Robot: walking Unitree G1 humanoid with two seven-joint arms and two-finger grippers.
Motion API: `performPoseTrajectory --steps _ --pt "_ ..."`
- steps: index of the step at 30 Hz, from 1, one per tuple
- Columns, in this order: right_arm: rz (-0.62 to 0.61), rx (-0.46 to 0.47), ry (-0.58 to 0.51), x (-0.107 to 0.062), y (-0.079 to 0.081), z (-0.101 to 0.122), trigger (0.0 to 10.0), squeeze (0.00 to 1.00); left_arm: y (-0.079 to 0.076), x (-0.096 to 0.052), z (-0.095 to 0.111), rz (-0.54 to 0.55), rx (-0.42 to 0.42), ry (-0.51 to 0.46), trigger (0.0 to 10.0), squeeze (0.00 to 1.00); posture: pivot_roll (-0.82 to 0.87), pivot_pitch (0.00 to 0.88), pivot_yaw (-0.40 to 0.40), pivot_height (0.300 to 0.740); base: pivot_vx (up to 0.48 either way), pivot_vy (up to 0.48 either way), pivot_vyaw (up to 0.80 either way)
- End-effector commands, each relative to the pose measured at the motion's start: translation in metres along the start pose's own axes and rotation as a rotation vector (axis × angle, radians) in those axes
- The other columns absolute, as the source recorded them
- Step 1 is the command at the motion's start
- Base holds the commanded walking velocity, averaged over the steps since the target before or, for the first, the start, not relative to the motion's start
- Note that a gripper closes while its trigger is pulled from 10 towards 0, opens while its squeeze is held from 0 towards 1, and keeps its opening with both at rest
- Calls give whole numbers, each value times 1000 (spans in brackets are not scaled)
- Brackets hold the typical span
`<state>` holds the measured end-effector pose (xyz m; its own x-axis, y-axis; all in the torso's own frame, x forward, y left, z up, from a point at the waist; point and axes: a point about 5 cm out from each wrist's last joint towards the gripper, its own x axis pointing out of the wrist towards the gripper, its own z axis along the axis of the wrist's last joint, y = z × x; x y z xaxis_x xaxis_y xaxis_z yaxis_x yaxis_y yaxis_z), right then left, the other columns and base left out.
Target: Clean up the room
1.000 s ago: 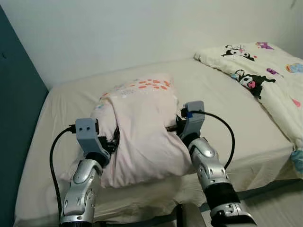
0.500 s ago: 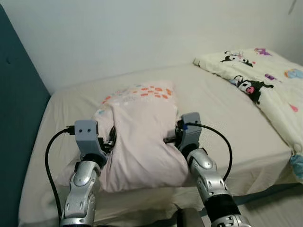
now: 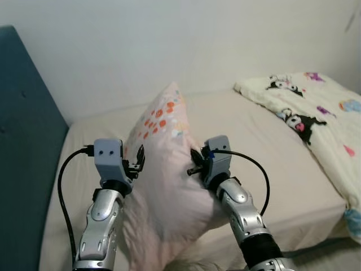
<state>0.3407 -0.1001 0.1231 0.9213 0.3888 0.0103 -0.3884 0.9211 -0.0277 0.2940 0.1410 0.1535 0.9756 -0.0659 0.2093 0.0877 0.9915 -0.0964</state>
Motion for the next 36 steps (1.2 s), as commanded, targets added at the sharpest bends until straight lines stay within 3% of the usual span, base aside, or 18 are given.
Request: performPoseTrajectory --steps 1,12,15,21,28,29,36 --pt "4 -24 -81 2 1 15 10000 0 4 -3 0 15 23 0 10000 0 -87 0 21 691 0 0 0" --pt "0 -14 -41 -2 0 7 10000 0 4 -5 -4 6 24 20 10000 0 -90 0 20 720 0 0 0" --pt "-16 -21 74 -9 -2 -16 10000 0 4 -10 -17 -14 47 82 10000 0 -93 0 21 720 0 0 0" --pt "-68 7 131 -14 -8 -29 10000 0 3 -12 -20 -20 59 95 10000 0 -92 0 22 720 0 0 0" --pt "-98 27 102 -10 -13 -23 10000 0 4 -11 -21 -8 71 99 10000 0 -96 0 25 720 0 0 0" --pt "-107 30 92 -2 -15 -18 10000 0 6 -11 -24 8 91 114 10000 0 -99 0 28 720 0 0 0" --pt "-120 44 88 9 -18 -11 10000 0 6 -9 -24 15 93 121 10000 0 -90 0 20 720 0 0 0"
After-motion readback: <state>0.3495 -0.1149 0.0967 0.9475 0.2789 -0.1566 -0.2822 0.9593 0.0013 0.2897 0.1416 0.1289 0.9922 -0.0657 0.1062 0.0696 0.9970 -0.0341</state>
